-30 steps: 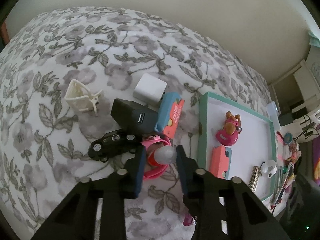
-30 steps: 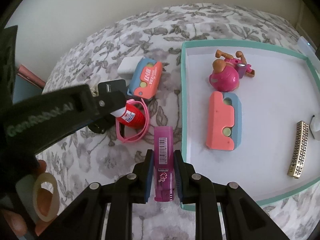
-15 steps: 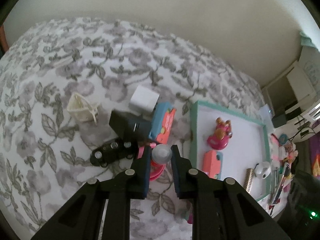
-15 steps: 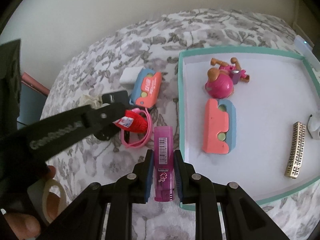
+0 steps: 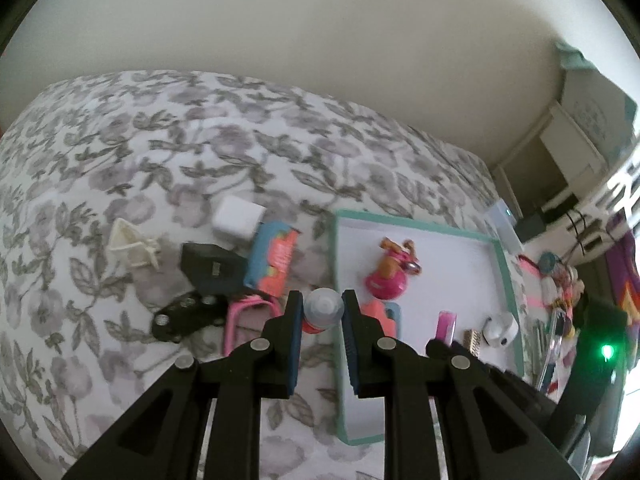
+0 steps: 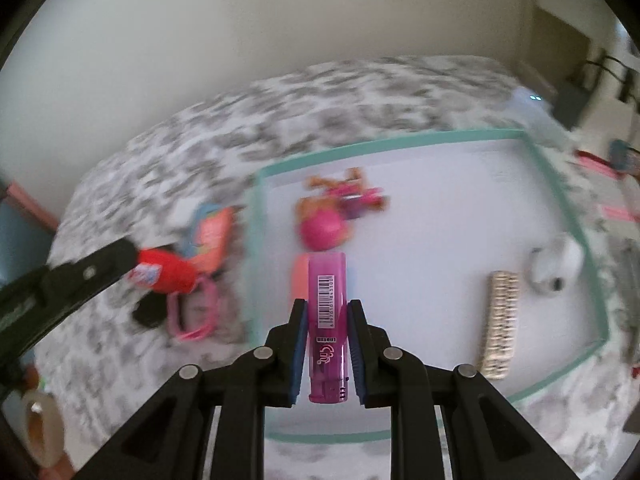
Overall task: Organize rigid objects
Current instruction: 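Carry the lipstick into the tray and open the right tool while the left tool carries the bottle, then lower the red bottle into the tray and open the left tool, then move both tools back over the toy pile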
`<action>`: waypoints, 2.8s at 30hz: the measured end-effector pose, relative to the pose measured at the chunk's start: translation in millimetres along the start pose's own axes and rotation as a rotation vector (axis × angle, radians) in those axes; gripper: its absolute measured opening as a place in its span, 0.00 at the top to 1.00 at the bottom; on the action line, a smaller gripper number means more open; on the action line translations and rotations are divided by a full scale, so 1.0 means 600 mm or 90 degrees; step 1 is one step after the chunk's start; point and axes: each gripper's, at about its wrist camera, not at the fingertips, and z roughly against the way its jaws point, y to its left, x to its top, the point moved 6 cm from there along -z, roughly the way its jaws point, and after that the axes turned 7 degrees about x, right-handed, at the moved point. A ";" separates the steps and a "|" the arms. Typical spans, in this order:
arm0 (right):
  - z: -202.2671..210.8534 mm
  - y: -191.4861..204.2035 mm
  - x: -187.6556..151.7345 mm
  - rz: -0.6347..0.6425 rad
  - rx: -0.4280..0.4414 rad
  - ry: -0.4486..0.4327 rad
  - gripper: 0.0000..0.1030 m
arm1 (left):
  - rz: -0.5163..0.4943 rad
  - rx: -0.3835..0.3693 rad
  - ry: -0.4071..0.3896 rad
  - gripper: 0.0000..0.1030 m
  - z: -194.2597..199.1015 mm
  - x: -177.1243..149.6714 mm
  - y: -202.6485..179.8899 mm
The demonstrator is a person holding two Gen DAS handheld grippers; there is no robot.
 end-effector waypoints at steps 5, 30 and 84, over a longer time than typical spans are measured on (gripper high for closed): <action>0.010 -0.066 0.007 -0.057 -0.030 -0.013 0.80 | -0.046 -0.018 0.011 0.81 -0.001 -0.011 -0.048; 0.040 -0.162 0.023 -0.138 -0.071 -0.067 0.79 | -0.152 -0.112 0.090 0.80 -0.075 -0.063 -0.193; 0.012 -0.125 0.017 -0.065 -0.093 -0.044 0.38 | 0.095 0.209 0.038 0.07 -0.067 -0.016 0.054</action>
